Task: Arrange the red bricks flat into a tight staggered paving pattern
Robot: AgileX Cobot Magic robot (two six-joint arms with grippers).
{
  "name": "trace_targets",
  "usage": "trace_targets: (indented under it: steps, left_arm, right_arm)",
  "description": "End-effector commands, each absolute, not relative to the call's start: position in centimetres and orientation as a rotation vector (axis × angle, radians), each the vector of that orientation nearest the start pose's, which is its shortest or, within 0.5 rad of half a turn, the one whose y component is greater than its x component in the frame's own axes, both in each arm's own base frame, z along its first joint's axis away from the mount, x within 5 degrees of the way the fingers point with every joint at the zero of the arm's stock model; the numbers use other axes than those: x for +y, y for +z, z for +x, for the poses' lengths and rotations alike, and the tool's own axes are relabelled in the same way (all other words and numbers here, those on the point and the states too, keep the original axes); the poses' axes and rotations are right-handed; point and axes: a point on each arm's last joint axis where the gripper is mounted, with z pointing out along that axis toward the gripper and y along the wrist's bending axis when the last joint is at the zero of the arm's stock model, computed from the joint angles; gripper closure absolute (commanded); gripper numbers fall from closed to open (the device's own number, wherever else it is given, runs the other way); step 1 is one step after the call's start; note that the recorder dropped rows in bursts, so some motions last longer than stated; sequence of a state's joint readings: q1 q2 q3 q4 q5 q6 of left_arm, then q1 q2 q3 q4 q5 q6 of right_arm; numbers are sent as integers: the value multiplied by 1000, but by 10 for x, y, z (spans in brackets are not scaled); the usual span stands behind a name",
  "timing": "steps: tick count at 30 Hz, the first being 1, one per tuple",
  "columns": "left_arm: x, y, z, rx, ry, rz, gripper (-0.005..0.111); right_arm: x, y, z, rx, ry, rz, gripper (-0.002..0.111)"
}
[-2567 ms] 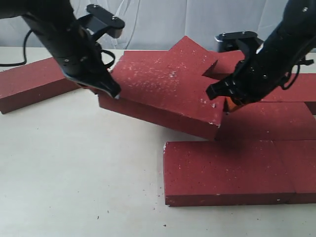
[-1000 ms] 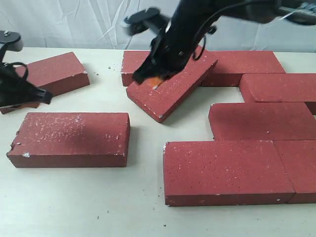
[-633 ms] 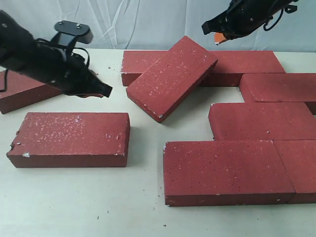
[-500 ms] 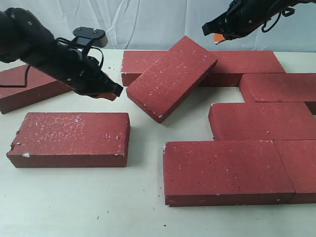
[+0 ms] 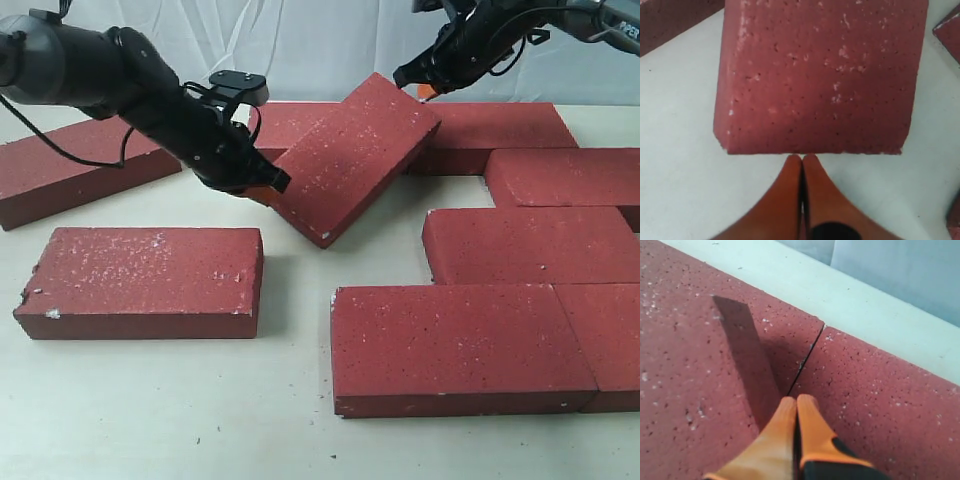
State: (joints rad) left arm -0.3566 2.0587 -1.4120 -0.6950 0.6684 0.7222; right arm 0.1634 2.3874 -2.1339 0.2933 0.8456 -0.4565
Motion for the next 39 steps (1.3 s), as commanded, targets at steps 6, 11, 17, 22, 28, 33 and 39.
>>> trace_targets:
  steps: [6,11,17,22,28,33,39]
  left_arm:
    - [-182,156,396,2569,-524,817,107]
    - [-190,156,393,2552,-510,848,107]
    - [-194,147,391,2567,-509,869,107]
    - [-195,144,395,2553,-495,846,107]
    - [-196,147,402,2501,-491,752,107]
    - [-195,165,402,2448,-480,739,107]
    - [-189,217,394,2343,-465,762,107]
  right_arm:
    - [98,192,531,2446,186,-612,109]
    - [98,191,530,2455,189,-616,109]
    - [98,190,528,2481,196,-629,109]
    - [98,188,525,2505,202,-674,109]
    - [100,197,521,2502,215,-701,109]
    - [100,212,513,2525,239,-722,109]
    - [102,236,497,2570,263,-779,109]
